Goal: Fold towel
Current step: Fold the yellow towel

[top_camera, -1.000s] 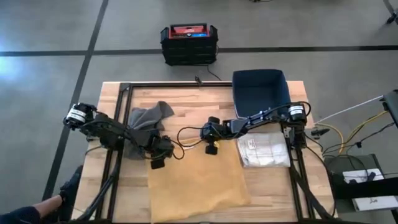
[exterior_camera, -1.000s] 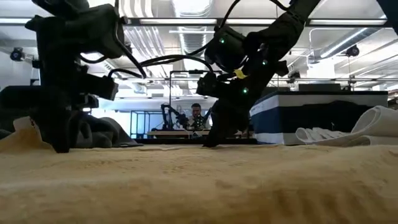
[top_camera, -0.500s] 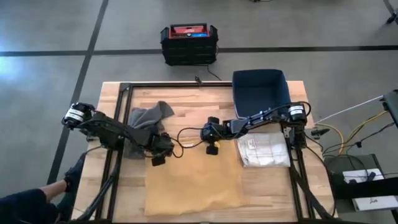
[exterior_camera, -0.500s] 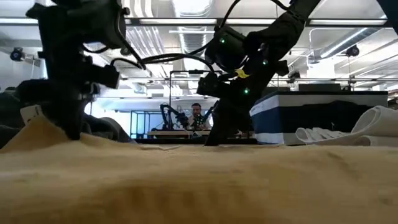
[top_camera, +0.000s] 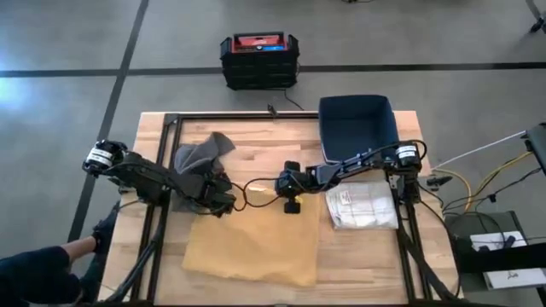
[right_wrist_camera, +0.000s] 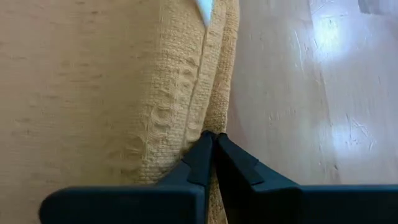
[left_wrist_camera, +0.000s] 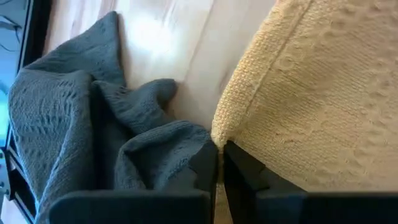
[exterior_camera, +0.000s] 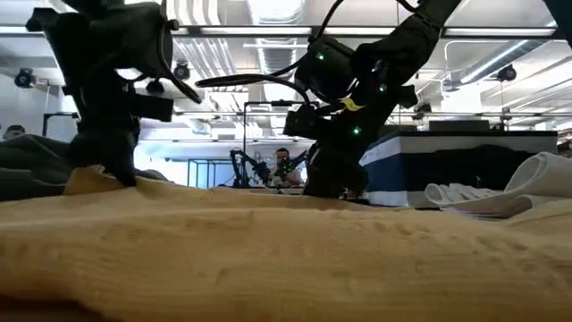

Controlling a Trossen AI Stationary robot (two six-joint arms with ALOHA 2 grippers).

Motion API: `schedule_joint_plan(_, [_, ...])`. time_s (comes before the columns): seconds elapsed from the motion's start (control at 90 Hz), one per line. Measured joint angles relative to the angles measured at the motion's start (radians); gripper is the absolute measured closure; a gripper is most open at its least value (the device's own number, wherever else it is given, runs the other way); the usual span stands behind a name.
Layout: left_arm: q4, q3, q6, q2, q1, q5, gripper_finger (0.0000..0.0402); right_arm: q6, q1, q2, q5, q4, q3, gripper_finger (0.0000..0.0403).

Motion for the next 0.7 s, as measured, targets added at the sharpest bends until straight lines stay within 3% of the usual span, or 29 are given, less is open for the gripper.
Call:
schedule_joint_plan(0.2, [0.063, -0.014, 0.057, 0.000, 0.001, 0.012, 0.0378, 0.002, 0.000, 0.000, 0.000, 0.001, 0.000, 0.0396])
schedule_joint_plan(0.389, [0.069, -0.010, 0.083, -0.001, 0.009, 0.021, 0.0290, 0.008, 0.000, -0.003, -0.003, -0.033, 0.030, 0.0375])
schedule_joint_plan(0.556, [-0.018, 0.062, 0.044, -0.004, 0.008, 0.115, 0.0207, -0.008, -0.003, -0.063, 0.047, -0.293, 0.146, 0.0333])
schedule_joint_plan(0.7, [-0.090, 0.111, -0.031, -0.010, -0.025, 0.139, 0.0172, 0.055, -0.006, -0.148, 0.028, -0.581, 0.243, 0.0301])
